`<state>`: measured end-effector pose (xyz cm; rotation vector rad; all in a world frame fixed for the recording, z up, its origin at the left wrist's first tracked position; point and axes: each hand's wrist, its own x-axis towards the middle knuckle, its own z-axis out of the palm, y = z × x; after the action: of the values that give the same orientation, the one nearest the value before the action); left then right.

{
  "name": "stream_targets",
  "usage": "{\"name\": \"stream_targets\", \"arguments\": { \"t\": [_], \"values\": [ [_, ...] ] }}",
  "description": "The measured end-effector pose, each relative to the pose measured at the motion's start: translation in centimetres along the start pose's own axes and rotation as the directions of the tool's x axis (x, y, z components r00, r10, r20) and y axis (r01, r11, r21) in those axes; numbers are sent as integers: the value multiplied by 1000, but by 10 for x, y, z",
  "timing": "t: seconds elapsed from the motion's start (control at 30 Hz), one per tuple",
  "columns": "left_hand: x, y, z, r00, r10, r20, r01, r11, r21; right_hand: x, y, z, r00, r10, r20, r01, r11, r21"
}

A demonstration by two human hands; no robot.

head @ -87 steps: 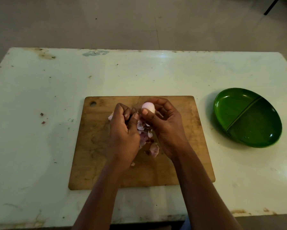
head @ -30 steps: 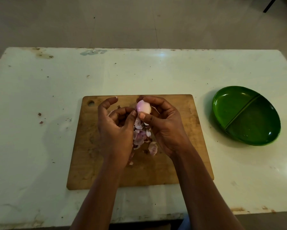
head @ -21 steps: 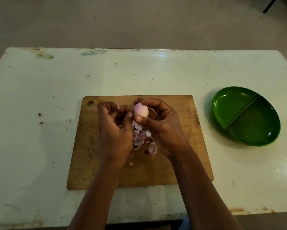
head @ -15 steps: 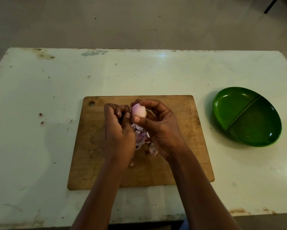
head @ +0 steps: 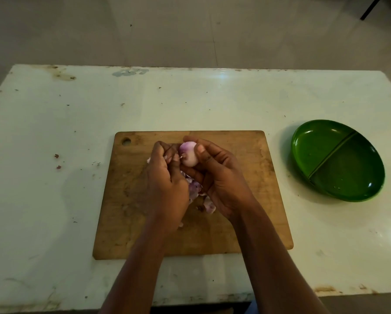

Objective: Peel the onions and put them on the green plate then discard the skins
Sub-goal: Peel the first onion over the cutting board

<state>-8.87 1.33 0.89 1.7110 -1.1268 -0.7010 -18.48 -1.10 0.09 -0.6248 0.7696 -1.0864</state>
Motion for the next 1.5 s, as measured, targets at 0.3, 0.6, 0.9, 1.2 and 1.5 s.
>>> {"name": "stream_targets", "arguments": {
  "t": [0.3, 0.6, 0.9, 1.2, 1.5],
  "values": [
    [5, 3, -6, 991, 20, -131, -48, 975, -216, 0, -5, 2, 992, 1, -126, 15, 992, 122],
    [4, -5, -2, 970, 218, -106, -226, 971, -73, 0, -7, 0, 988, 7, -151, 24, 979, 201],
    [3, -1, -3, 970, 191, -149, -208, 972, -108, 0, -6, 0, 985, -21, -168, 37, 995, 97],
    [4, -7, -4, 957, 230, -176, -249, 964, -94, 2, -4, -2, 982, -9, -189, 28, 995, 97],
    [2, -3, -1, 961, 257, -97, -266, 959, -96, 1, -4, -4, 974, 44, -220, -33, 998, 55]
  ]
}}
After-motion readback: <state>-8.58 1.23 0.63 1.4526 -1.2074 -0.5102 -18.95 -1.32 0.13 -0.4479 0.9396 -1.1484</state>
